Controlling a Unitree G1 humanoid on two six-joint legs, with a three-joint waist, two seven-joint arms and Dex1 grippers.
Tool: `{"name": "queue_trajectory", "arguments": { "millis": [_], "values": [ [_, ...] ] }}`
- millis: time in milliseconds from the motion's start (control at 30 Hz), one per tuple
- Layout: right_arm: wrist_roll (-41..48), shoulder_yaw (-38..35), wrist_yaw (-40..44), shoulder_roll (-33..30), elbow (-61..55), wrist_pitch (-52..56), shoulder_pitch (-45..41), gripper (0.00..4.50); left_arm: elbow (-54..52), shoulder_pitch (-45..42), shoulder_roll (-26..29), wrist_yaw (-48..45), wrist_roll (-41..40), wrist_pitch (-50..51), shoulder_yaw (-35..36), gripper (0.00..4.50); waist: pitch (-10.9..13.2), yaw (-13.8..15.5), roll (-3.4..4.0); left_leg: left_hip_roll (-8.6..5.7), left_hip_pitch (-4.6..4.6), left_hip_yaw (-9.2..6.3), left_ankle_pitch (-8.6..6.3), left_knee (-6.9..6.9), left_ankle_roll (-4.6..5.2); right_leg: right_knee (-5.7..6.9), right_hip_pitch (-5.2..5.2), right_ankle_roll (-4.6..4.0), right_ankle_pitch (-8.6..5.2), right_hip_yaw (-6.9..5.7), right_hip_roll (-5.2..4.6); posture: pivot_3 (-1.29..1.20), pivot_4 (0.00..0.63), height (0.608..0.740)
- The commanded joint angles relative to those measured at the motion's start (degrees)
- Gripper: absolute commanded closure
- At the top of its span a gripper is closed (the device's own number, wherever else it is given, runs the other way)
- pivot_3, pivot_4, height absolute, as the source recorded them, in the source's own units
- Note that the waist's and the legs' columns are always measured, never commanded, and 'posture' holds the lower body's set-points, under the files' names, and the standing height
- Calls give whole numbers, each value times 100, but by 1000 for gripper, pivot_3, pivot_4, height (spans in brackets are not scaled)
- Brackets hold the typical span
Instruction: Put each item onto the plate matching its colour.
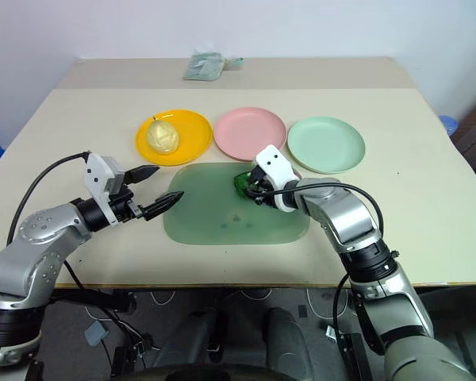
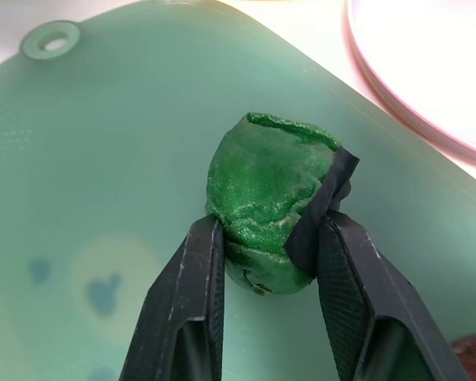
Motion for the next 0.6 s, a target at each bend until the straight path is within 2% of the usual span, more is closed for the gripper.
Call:
{"name": "queue_trajectory", "arguments": {
  "millis": [33,133,267,433,600],
  "values": [
    [198,-322,88,58,-418,-50,-243,3149,-185,-29,-27,54,-87,-55,106,0,0,-5,1,0,0,0,0,-1,0,0,0,0,0,0,0,0,150,740],
    [550,-812,112,205,-538,-81,-447,3149,-147,-56,-44,61,-79,-78,86,0,2,-11,2,0,0,0,0,-2,0,0,-2,0,0,0,0,0,150,740],
    [307,-1416,-140,113,397,-931,-1148,3149,-33,-149,-67,23,-42,-137,47,0,3,-12,3,0,-1,0,0,-3,0,0,-4,2,1,0,1,0,150,740],
    [-471,-1440,-201,-300,2720,-2603,-1860,3149,43,-218,-136,28,8,-213,-11,0,1,4,1,-2,0,-2,0,-3,0,-19,8,-6,-1,-8,-1,0,150,740],
    [-1062,-1324,-215,-339,5318,-4179,-2508,3149,26,-195,-210,90,41,-283,-34,0,5,-83,8,-1,0,7,0,-17,0,-28,3,2,7,-2,0,0,150,740]
  ]
}}
